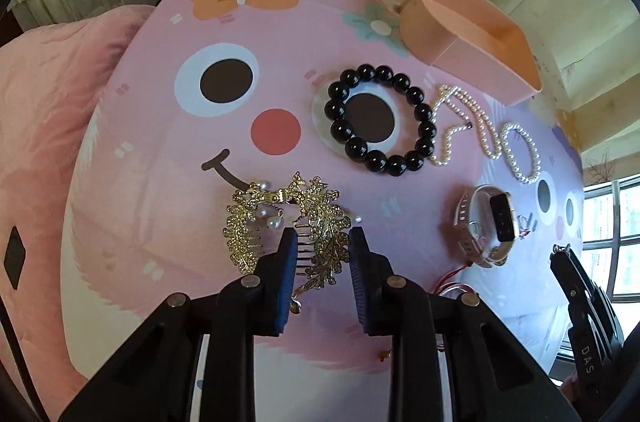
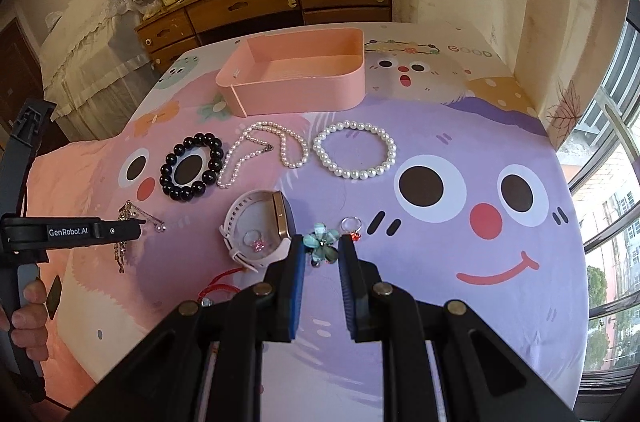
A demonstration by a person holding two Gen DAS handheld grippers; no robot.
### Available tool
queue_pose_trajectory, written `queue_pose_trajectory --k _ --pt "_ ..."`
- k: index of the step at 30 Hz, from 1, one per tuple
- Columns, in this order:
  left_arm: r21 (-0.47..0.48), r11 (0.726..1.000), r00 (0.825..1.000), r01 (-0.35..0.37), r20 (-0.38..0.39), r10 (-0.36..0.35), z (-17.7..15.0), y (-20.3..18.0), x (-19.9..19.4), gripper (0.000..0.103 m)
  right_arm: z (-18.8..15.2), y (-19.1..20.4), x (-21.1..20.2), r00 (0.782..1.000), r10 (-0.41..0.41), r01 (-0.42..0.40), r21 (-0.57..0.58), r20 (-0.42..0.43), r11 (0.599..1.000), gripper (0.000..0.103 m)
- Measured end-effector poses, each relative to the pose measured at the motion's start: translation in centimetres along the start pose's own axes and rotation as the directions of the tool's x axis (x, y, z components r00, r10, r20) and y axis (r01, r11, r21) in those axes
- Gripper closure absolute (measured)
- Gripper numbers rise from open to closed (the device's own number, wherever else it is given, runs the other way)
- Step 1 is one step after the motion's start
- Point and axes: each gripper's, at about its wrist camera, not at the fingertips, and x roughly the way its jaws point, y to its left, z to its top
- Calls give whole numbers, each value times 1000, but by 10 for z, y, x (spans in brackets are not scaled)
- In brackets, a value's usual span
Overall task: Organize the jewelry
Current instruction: 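Drop the gold comb into the pink box while right tool carries earring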
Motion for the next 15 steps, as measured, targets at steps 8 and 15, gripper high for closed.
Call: queue_pose_trajectory --k 8,15 --pt "43 999 998 -28 58 26 14 -6 -49 80 19 -3 -18 999 7 -7 -9 51 1000 87" --pt "72 996 989 52 131 -61 59 -29 -96 80 65 3 -45 987 -41 57 -98 157 994 86"
